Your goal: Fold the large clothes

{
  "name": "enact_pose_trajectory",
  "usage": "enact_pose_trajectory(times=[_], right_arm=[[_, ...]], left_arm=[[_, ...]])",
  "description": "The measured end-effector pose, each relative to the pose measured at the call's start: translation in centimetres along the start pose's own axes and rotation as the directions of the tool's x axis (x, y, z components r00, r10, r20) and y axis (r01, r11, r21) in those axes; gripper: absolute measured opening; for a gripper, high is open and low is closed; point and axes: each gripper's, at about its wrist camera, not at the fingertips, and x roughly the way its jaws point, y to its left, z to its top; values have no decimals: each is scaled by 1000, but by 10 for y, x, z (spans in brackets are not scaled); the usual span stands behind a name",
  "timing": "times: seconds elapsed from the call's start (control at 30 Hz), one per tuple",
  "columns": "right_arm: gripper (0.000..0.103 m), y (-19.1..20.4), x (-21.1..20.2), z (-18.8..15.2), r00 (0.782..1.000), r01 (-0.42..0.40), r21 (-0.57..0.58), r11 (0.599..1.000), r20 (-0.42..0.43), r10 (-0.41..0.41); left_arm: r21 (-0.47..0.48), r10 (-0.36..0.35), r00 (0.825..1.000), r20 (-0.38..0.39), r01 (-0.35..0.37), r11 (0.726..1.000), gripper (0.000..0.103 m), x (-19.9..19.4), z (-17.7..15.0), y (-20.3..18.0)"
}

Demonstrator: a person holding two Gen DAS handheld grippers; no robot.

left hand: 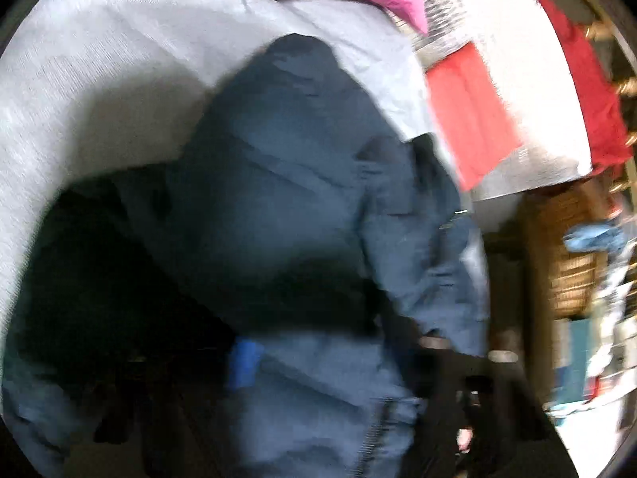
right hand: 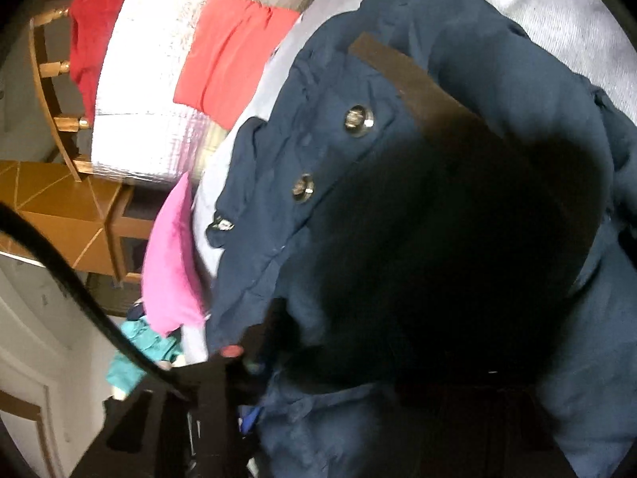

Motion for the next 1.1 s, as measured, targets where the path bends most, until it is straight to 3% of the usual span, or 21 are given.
enact_pose_trajectory(times=[0.17, 0.3, 0.37, 0.43, 0.5, 0.57, 0.63, 0.73, 0.93, 1.1], right_arm=[[30, 20, -7, -10, 988, 139, -177, 974, 94, -124], [28, 37, -22, -16, 968, 210, -211, 955, 181, -173], [29, 34, -9, -15, 956, 277, -193, 941, 150, -250], [30, 30, -6, -14, 952, 296, -173, 939, 128, -276], [42, 33, -12, -11, 948, 314, -131, 940, 93, -304], [53, 35, -20, -12, 949, 312, -103, 945, 71, -306], [55, 43, -34, -16, 939, 342, -126, 931, 86, -333], [55, 53, -46, -23, 926, 378, -168, 910, 75, -371], [55, 65, -84, -26, 926, 377, -241, 894, 111, -360], [55, 80, -92, -12, 949, 310, -284, 907, 146, -279]], left_arm=[[59, 34, 999, 9, -34, 998, 34, -8, -3, -8], [162, 65, 997, 38, -71, 984, 33, -16, -3, -25], [183, 100, 995, 9, -100, 978, 37, -8, -4, -22], [182, 98, 995, -27, -91, 979, 40, -1, -1, -15], [182, 95, 994, -49, -84, 980, 45, -5, 1, -13], [196, 103, 991, -88, -84, 977, 56, -9, 3, -14], [243, 147, 984, -105, -118, 963, 63, -16, 1, -18], [294, 197, 973, -116, -156, 943, 64, -29, -6, -21], [340, 158, 974, -165, -94, 936, 65, -58, -16, -25], [426, 135, 991, 2, -123, 896, 65, -85, -9, -38]])
